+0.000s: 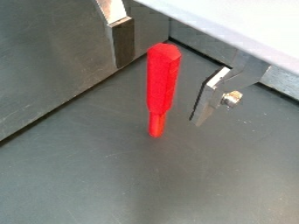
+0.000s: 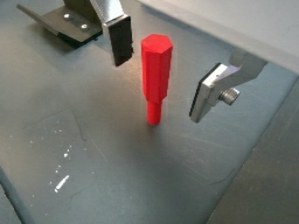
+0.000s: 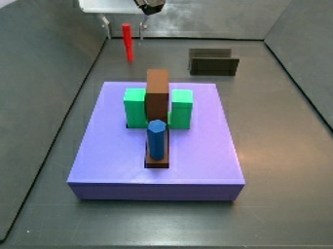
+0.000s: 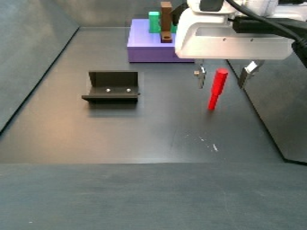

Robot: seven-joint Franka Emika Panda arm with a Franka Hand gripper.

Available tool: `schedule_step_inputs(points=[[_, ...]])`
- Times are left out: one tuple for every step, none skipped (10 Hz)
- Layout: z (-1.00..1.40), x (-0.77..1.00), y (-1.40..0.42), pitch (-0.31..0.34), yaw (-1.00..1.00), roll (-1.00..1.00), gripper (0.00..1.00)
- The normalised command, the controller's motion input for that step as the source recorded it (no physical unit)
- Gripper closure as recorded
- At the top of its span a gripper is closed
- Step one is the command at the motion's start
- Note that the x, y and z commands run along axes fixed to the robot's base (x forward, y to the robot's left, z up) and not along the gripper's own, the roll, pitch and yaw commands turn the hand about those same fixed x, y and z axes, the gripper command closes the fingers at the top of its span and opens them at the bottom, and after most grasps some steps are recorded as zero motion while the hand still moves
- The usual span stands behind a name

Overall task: Pick up the red object. Move up. Move to above the board. Insert the red object.
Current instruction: Pick up the red object.

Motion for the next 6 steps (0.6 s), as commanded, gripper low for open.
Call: schedule_step_inputs(points=[[0.00,0.00,0.00,0.000,0.00,0.00,1.00],[0.00,0.00,0.00,0.000,0.00,0.00,1.00],[0.00,0.00,0.00,0.000,0.00,0.00,1.00],[0.00,0.00,0.00,0.000,0.00,0.00,1.00],[0.00,0.00,0.00,0.000,0.00,0.00,1.00],[0.00,0.00,0.00,0.000,0.00,0.00,1.00]])
